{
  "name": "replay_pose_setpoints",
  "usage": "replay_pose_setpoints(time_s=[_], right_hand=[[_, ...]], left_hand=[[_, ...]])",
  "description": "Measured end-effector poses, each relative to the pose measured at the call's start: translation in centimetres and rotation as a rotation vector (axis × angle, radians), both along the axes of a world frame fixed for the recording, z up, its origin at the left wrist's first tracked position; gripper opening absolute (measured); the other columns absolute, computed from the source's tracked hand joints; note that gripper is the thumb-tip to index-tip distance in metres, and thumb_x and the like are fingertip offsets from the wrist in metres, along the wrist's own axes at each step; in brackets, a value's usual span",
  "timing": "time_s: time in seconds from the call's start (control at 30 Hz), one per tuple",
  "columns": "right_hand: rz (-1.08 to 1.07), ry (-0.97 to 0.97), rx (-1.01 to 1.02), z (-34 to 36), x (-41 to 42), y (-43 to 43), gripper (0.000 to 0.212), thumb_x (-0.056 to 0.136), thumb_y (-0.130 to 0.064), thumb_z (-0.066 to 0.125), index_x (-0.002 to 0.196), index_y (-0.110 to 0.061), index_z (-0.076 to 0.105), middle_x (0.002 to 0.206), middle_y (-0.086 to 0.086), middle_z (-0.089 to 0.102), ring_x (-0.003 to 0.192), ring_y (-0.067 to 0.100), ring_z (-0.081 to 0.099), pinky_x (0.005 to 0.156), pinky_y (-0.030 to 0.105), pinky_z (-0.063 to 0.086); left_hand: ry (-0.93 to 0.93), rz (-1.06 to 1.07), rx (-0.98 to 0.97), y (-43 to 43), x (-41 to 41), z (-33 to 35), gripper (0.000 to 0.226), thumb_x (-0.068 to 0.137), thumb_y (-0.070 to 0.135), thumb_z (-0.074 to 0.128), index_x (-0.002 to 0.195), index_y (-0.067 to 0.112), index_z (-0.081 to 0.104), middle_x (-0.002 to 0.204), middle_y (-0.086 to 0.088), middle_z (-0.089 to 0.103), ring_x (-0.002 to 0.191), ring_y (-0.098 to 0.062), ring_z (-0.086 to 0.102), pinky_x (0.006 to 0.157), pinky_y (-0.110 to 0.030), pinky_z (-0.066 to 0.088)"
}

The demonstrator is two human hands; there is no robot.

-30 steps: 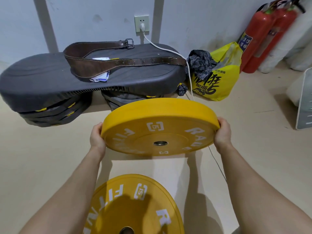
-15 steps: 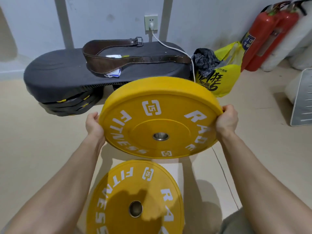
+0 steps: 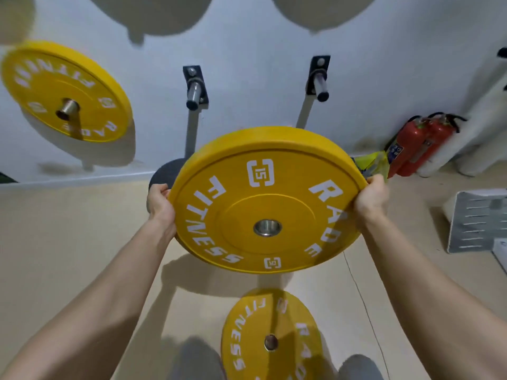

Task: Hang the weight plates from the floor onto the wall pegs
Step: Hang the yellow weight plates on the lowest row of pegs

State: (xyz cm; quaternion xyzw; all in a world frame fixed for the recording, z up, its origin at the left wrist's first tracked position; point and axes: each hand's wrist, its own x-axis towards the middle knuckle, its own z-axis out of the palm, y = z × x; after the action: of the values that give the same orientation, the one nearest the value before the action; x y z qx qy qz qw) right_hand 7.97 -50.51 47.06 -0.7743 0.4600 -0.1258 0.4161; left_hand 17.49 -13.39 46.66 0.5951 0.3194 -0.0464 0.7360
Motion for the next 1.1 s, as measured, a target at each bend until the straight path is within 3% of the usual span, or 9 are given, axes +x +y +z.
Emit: replay_pose_setpoints(time_s=[0.1, 0.2, 0.3, 0.4, 0.53, 0.7, 0.87, 0.97, 1.1], right_hand=[[-0.052, -0.049, 0.057, 8.6, 2.5, 3.6, 0.029, 0.091, -0.025, 0.026, 0.091, -0.008, 0.049, 0.102, 0.019, 0.053, 0.099, 0.037, 0.05, 0.092, 0.049, 0.042], [-0.154, -0.081, 0.134, 14.3, 4.3, 6.7, 0.029, 0.095, -0.025, 0.03, 0.079, -0.012, 0.05, 0.103, 0.019, 0.056, 0.099, 0.039, 0.051, 0.089, 0.047, 0.04], [-0.103, -0.021, 0.108, 18.6, 7.8, 9.1, 0.027, 0.101, -0.014, 0.028, 0.096, -0.007, 0.053, 0.116, 0.023, 0.057, 0.101, 0.037, 0.05, 0.085, 0.043, 0.038], [-0.096, -0.007, 0.133, 20.5, 12.2, 10.5, 0.026, 0.103, -0.017, 0.024, 0.098, -0.007, 0.047, 0.109, 0.018, 0.053, 0.095, 0.033, 0.044, 0.081, 0.041, 0.033], [-0.004, 0.025, 0.094, 21.7, 19.2, 11.8, 0.024, 0.105, -0.016, 0.02, 0.1, -0.01, 0.043, 0.107, 0.013, 0.046, 0.099, 0.033, 0.044, 0.083, 0.041, 0.033], [-0.044, 0.012, 0.159, 21.3, 29.7, 12.9, 0.045, 0.106, -0.025, 0.021, 0.129, -0.005, 0.054, 0.139, 0.022, 0.051, 0.124, 0.038, 0.048, 0.101, 0.043, 0.035], [-0.058, 0.028, 0.165, 19.0, 38.4, 13.6, 0.045, 0.106, -0.021, 0.018, 0.132, -0.004, 0.05, 0.14, 0.019, 0.05, 0.103, 0.028, 0.044, 0.084, 0.036, 0.029], [-0.091, 0.035, 0.146, 17.0, 44.3, 12.8, 0.047, 0.105, -0.023, 0.019, 0.135, -0.004, 0.05, 0.141, 0.02, 0.05, 0.12, 0.034, 0.049, 0.096, 0.04, 0.037], [-0.089, 0.095, 0.078, 15.0, 50.0, 12.9, 0.044, 0.103, -0.014, 0.023, 0.137, -0.002, 0.048, 0.141, 0.023, 0.05, 0.128, 0.04, 0.047, 0.106, 0.047, 0.037]], left_hand=[[-0.025, -0.017, -0.01, 3.1, 2.7, 8.8, 0.041, 0.098, 0.027, 0.039, 0.058, 0.02, 0.031, 0.038, 0.005, 0.044, 0.036, -0.013, 0.04, 0.04, -0.017, 0.033], [-0.026, -0.012, 0.012, 6.2, 5.3, 15.7, 0.039, 0.099, 0.027, 0.04, 0.062, 0.021, 0.028, 0.039, 0.005, 0.042, 0.034, -0.012, 0.039, 0.044, -0.023, 0.032], [-0.018, 0.0, 0.019, 8.9, 9.4, 19.7, 0.033, 0.098, 0.03, 0.042, 0.067, 0.018, 0.038, 0.051, 0.003, 0.052, 0.047, -0.015, 0.047, 0.053, -0.028, 0.037], [-0.045, -0.006, 0.006, 10.4, 13.8, 21.5, 0.031, 0.097, 0.034, 0.041, 0.07, 0.017, 0.045, 0.062, 0.0, 0.057, 0.059, -0.019, 0.05, 0.057, -0.029, 0.041], [-0.035, 0.05, 0.04, 11.7, 19.7, 22.6, 0.033, 0.097, 0.032, 0.041, 0.066, 0.02, 0.035, 0.059, -0.001, 0.048, 0.054, -0.019, 0.043, 0.054, -0.029, 0.035], [-0.031, 0.052, 0.055, 13.6, 27.8, 20.9, 0.039, 0.098, 0.038, 0.037, 0.062, 0.021, 0.031, 0.043, 0.002, 0.054, 0.054, -0.02, 0.046, 0.06, -0.03, 0.039], [-0.01, 0.006, 0.074, 14.2, 37.2, 17.8, 0.036, 0.098, 0.038, 0.037, 0.065, 0.023, 0.038, 0.061, -0.005, 0.062, 0.057, -0.021, 0.053, 0.062, -0.029, 0.044], [-0.015, -0.006, 0.089, 12.8, 44.1, 16.7, 0.037, 0.101, 0.029, 0.034, 0.065, 0.021, 0.038, 0.039, 0.004, 0.055, 0.048, -0.017, 0.049, 0.051, -0.024, 0.039], [0.051, -0.078, 0.068, 12.7, 50.9, 14.7, 0.038, 0.097, 0.034, 0.035, 0.061, 0.022, 0.034, 0.041, 0.0, 0.056, 0.055, -0.024, 0.047, 0.051, -0.025, 0.039]])
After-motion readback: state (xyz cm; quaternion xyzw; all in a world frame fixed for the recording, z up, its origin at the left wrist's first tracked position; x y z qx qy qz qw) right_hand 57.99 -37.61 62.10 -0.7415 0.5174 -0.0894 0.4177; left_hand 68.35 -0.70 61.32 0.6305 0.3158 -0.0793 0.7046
